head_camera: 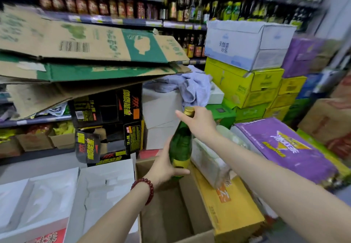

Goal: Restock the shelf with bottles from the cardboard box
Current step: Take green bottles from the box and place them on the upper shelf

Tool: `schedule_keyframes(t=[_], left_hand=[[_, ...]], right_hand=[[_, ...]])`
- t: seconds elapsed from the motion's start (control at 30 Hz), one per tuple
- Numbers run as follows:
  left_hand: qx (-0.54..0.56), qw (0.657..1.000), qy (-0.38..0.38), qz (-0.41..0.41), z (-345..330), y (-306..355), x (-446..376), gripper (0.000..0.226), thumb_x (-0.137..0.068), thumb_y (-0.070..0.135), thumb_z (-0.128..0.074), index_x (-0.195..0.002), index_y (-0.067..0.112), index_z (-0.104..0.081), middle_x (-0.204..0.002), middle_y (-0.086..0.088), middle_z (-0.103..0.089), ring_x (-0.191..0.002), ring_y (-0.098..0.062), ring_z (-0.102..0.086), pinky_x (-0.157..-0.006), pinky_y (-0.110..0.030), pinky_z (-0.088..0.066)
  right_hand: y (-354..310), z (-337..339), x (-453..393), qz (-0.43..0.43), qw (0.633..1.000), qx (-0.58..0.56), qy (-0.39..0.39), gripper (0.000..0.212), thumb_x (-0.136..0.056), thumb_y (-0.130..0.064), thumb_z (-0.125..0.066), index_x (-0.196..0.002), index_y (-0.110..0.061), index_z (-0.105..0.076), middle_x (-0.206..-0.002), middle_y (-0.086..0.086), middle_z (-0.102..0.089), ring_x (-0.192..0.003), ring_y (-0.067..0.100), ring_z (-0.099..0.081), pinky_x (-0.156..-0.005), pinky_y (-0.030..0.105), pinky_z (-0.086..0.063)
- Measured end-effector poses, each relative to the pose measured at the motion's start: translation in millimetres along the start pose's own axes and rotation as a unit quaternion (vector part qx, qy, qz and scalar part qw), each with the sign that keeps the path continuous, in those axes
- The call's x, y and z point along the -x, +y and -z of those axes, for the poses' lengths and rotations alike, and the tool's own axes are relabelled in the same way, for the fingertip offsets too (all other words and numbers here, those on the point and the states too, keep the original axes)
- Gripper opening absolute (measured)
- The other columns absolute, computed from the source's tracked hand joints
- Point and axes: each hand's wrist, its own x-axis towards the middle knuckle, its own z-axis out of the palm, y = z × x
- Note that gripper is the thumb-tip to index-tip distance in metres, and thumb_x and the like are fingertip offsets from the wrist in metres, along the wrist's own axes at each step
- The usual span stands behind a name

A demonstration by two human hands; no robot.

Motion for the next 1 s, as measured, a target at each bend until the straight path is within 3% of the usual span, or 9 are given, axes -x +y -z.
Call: schedule_keyframes(t=[0.1,0.2,0.33,0.4,0.47,0.6,0.7,0.8,1.0], left_hand=[[0.024,0.997,0.040,-0.057,-4,25,-7,0.110,-0.048,0.045,-0.091,-0.129,0.064,-0.019,-0.125,0.038,-0.043,-0.116,0.016,-0.045,-0.090,0.000,-0.037],[0.032,0.995,0.023,-0.094,-4,50,-16,0.109,-0.053,0.036,-0.091,-0.141,0.039,-0.027,-0.131,0.021,-0.051,-0.123,0.000,-0.048,-0.099,-0.019,-0.043],[0.022,0.993,-0.009,-0.114,-3,84,-14,0.095,-0.049,0.039,-0.092,-0.129,0.032,-0.040,-0.114,0.020,-0.058,-0.108,-0.004,-0.056,-0.080,-0.007,-0.045],[0.026,0.991,-0.045,-0.120,-6,101,-10,0.094,-0.050,0.040,-0.092,-0.128,0.024,-0.044,-0.120,0.008,-0.061,-0.111,-0.010,-0.057,-0.092,-0.027,-0.050],[0.044,0.986,-0.094,-0.131,-9,121,-1,0.091,-0.051,0.039,-0.092,-0.128,0.022,-0.047,-0.121,0.004,-0.062,-0.112,-0.014,-0.059,-0.097,-0.039,-0.050],[0.140,0.955,-0.219,-0.146,-20,155,30,0.069,-0.057,0.022,-0.091,-0.116,0.026,-0.056,-0.105,0.010,-0.072,-0.098,-0.009,-0.068,-0.080,-0.027,-0.057],[0.184,0.922,-0.304,-0.151,-36,173,63,0.053,-0.063,0.009,-0.087,-0.104,0.029,-0.059,-0.092,0.013,-0.075,-0.086,-0.004,-0.071,-0.064,-0.017,-0.056],[0.197,0.898,-0.362,-0.151,-51,190,102,0.057,-0.063,0.008,-0.087,-0.111,0.024,-0.059,-0.099,0.005,-0.074,-0.086,-0.007,-0.072,-0.061,-0.018,-0.055],[0.188,0.849,-0.467,-0.162,-88,224,179,0.053,-0.061,0.007,-0.088,-0.105,0.021,-0.061,-0.100,-0.001,-0.074,-0.092,-0.015,-0.071,-0.079,-0.033,-0.059]], right_hand=[[-23,27,-5,0.001,0.999,0.012,0.045,0.059,-0.083,-0.059,-0.060,-0.052,-0.017,-0.032,-0.052,-0.002,-0.038,-0.064,0.028,-0.045,-0.049,0.033,-0.024],[-40,51,-3,-0.010,0.993,0.013,0.115,0.059,-0.081,-0.059,-0.063,-0.049,-0.017,-0.036,-0.050,-0.004,-0.041,-0.058,0.023,-0.045,-0.045,0.032,-0.022],[-52,80,8,-0.033,0.984,-0.050,0.169,0.046,-0.078,-0.055,-0.068,-0.056,-0.019,-0.050,-0.054,-0.007,-0.049,-0.056,0.013,-0.045,-0.053,0.031,-0.034],[-53,94,21,-0.045,0.984,-0.081,0.152,0.029,-0.079,-0.048,-0.071,-0.075,-0.021,-0.063,-0.071,-0.007,-0.063,-0.071,0.014,-0.058,-0.065,0.031,-0.046],[-52,104,42,-0.061,0.982,-0.117,0.133,0.030,-0.079,-0.040,-0.074,-0.098,-0.020,-0.065,-0.097,-0.001,-0.071,-0.093,0.017,-0.066,-0.086,0.039,-0.054],[-57,123,98,-0.109,0.966,-0.160,0.169,0.049,-0.076,-0.042,-0.075,-0.117,-0.019,-0.060,-0.113,0.002,-0.069,-0.105,0.019,-0.065,-0.094,0.047,-0.052],[-69,146,143,-0.125,0.956,-0.141,0.224,0.047,-0.068,-0.050,-0.076,-0.107,-0.027,-0.065,-0.104,-0.004,-0.072,-0.098,0.015,-0.068,-0.090,0.044,-0.055],[-85,171,190,-0.145,0.946,-0.092,0.277,0.039,-0.066,-0.053,-0.076,-0.098,-0.033,-0.068,-0.097,-0.008,-0.074,-0.094,0.013,-0.070,-0.089,0.045,-0.056],[-122,213,291,-0.196,0.907,0.035,0.372,0.045,-0.066,-0.064,-0.072,-0.101,-0.035,-0.067,-0.100,-0.015,-0.072,-0.098,0.006,-0.066,-0.088,0.043,-0.055]])
